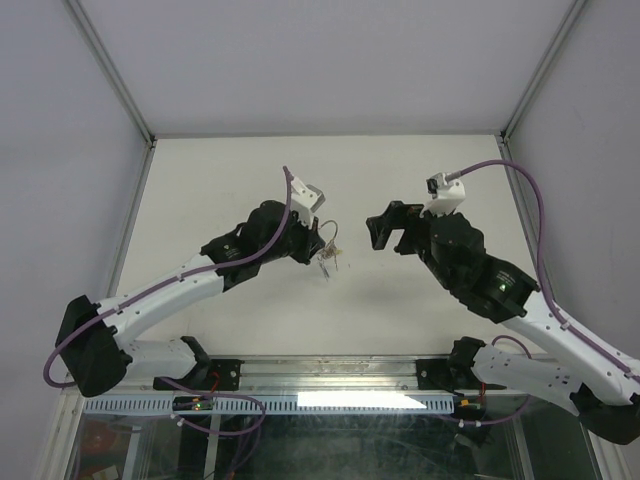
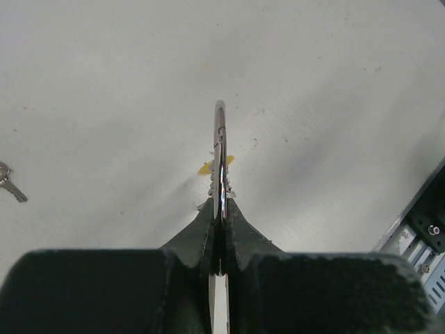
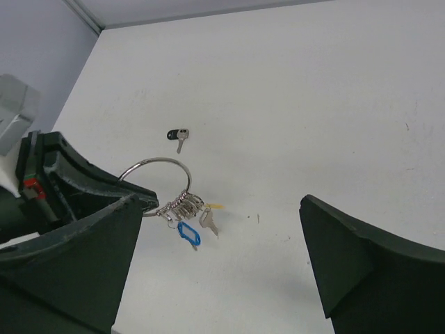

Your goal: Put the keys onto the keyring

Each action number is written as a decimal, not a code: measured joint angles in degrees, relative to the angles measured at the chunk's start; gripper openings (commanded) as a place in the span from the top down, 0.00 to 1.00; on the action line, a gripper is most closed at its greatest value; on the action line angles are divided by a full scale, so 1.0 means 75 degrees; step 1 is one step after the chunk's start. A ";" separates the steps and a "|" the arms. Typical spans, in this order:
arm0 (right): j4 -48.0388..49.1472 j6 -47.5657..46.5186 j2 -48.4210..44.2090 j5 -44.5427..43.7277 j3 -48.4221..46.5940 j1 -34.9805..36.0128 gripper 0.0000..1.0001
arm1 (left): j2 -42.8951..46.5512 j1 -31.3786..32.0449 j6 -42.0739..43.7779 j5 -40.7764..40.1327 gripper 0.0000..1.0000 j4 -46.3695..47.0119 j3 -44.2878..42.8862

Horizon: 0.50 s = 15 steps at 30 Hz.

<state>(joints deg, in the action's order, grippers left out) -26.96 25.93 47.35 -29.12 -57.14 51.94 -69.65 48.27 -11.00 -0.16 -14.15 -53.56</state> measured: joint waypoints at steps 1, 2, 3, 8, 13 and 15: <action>-0.0003 -0.0087 -0.0017 0.0044 0.0000 0.0000 0.01 | -0.0085 -0.0041 -0.0020 0.0055 1.00 -0.0012 -0.0006; 0.0009 -0.0210 -0.0064 0.0108 0.0000 0.0000 0.01 | -0.0219 -0.0085 -0.0035 0.0096 1.00 -0.0064 -0.0052; 0.0032 -0.0361 -0.0140 0.0163 0.0003 0.0000 0.01 | -0.0417 -0.0096 -0.0050 0.0154 1.00 -0.0099 -0.0137; 0.0629 -0.1259 -0.1207 0.0408 0.0460 0.0000 0.01 | -0.1378 0.0023 -0.0146 0.0376 1.00 -0.0064 -0.0510; 0.1102 -0.1778 -0.2034 0.0423 0.0664 0.0000 0.01 | -0.2401 0.0612 -0.0347 0.0562 1.00 0.0417 -0.0833; 0.1157 -0.1865 -0.2055 0.0393 0.0664 0.0000 0.01 | -0.2853 0.0935 -0.0408 0.0699 1.00 0.0606 -0.1026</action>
<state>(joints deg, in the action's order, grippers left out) -18.28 11.94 31.94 -26.17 -52.16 51.94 -91.05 55.29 -14.06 5.08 -9.61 -61.25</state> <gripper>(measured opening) 0.991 0.012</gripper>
